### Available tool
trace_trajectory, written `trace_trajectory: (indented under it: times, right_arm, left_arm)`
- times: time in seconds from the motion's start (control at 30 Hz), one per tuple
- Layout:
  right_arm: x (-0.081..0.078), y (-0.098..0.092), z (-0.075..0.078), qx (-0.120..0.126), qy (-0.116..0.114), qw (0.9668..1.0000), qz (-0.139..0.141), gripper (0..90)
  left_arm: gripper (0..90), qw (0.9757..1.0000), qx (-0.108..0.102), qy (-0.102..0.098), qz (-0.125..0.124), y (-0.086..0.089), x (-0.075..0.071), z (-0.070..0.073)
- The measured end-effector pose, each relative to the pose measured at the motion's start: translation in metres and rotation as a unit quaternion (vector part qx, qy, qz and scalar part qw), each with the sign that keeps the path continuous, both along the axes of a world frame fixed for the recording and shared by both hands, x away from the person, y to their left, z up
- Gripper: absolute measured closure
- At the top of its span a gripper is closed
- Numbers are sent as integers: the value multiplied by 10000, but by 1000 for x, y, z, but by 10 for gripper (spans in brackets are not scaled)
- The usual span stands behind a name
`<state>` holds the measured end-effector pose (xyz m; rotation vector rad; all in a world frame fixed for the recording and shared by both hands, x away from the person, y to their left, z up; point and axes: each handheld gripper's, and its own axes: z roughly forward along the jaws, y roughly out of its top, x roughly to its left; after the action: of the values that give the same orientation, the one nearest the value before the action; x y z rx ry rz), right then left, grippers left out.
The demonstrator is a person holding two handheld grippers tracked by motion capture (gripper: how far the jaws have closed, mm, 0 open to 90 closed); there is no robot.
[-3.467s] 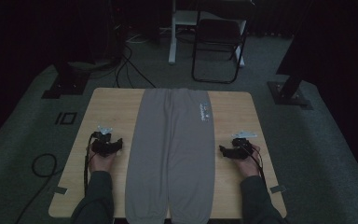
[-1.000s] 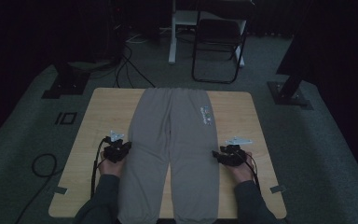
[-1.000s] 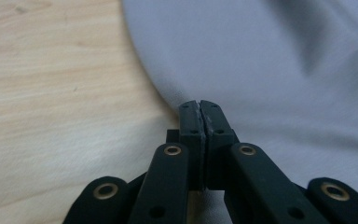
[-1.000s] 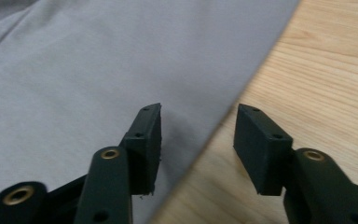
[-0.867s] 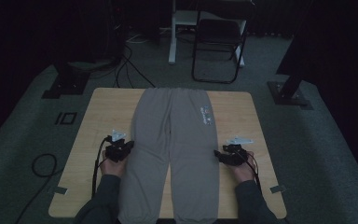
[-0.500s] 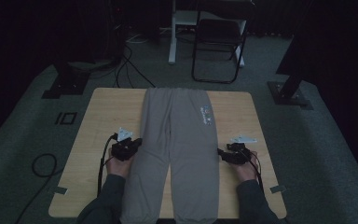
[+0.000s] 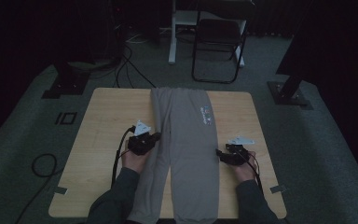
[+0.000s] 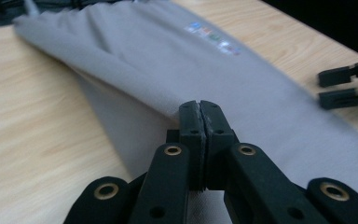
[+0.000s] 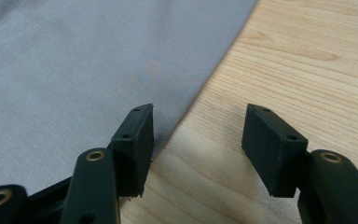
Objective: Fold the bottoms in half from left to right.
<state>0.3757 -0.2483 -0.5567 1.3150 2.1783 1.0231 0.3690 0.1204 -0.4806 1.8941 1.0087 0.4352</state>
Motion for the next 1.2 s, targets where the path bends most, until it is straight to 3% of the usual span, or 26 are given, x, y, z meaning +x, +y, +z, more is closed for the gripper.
trace_trajectory:
  times: [0.1, 0.17, 0.2, 0.23, 0.27, 0.3, 0.33, 0.43, 0.5, 0.53, 0.57, 0.67, 0.73, 0.77, 0.8, 0.83, 1.03, 1.2]
  right_arm:
    - [0, 0, 0, 20, 8, 10000, 1, 440]
    - [0, 0, 0, 25, 6, 10000, 3, 440]
    - [0, 0, 0, 25, 6, 10000, 3, 440]
    - [0, 0, 0, 31, 8, 10000, 5, 440]
    - [1, 0, 0, 31, 9, 10000, 5, 440]
    - [1, 0, 0, 25, -3, 10000, 13, 440]
    - [1, 0, 0, 32, 4, 10000, 12, 440]
    - [1, 0, 0, 35, 7, 10000, 10, 440]
    - [1, 0, 0, 31, 5, 10000, 13, 440]
    - [1, 0, 0, 31, 5, 10000, 13, 440]
    - [1, -1, 0, 36, 4, 10000, 10, 440]
    - [1, 0, 0, 14, -3, 10000, 15, 441]
    - [0, 1, 0, -46, -16, 10000, 18, 441]
    - [0, 2, 0, -90, -31, 10000, 16, 440]
    - [0, 2, 0, -90, -31, 10000, 16, 440]
    - [0, 2, 0, -106, -39, 9999, 11, 439]
    - [2, 5, 3, -130, 53, 9999, -76, 442]
    - [2, 19, 19, 31, -219, 9998, -18, 464]
  left_arm:
    - [885, 9999, -1, -14, -149, -10, 2, 4]
    - [885, 9994, -103, -14, -334, -29, 6, 10]
    - [886, 9994, -103, -14, -334, -29, 6, 10]
    - [886, 9985, -265, 52, -472, -44, 11, 13]
    - [886, 9981, -291, 60, -541, -52, 13, 15]
    - [886, 9981, -291, 60, -541, -52, 13, 15]
    - [885, 9973, -298, 38, -668, -70, 16, 19]
    - [886, 9947, -474, 82, -905, -100, 16, 21]
    - [886, 9930, -481, 69, -1081, -119, 14, 21]
    - [886, 9930, -481, 69, -1081, -119, 14, 21]
    - [886, 9920, -457, 17, -1174, -135, 13, 19]
    - [886, 9911, -334, 123, -1285, -151, 16, 9]
    - [874, 9893, -333, 237, -1404, -152, 20, 1]
    - [823, 9893, -333, 237, -1404, -152, 20, 1]
    - [823, 9876, -384, 309, -1493, -149, 22, -3]
    - [748, 9875, -397, 331, -1489, -146, 23, -4]
    - [653, 9926, -336, 230, -1143, -103, 27, -2]
    - [648, 9970, -77, 332, -701, -64, 29, -14]
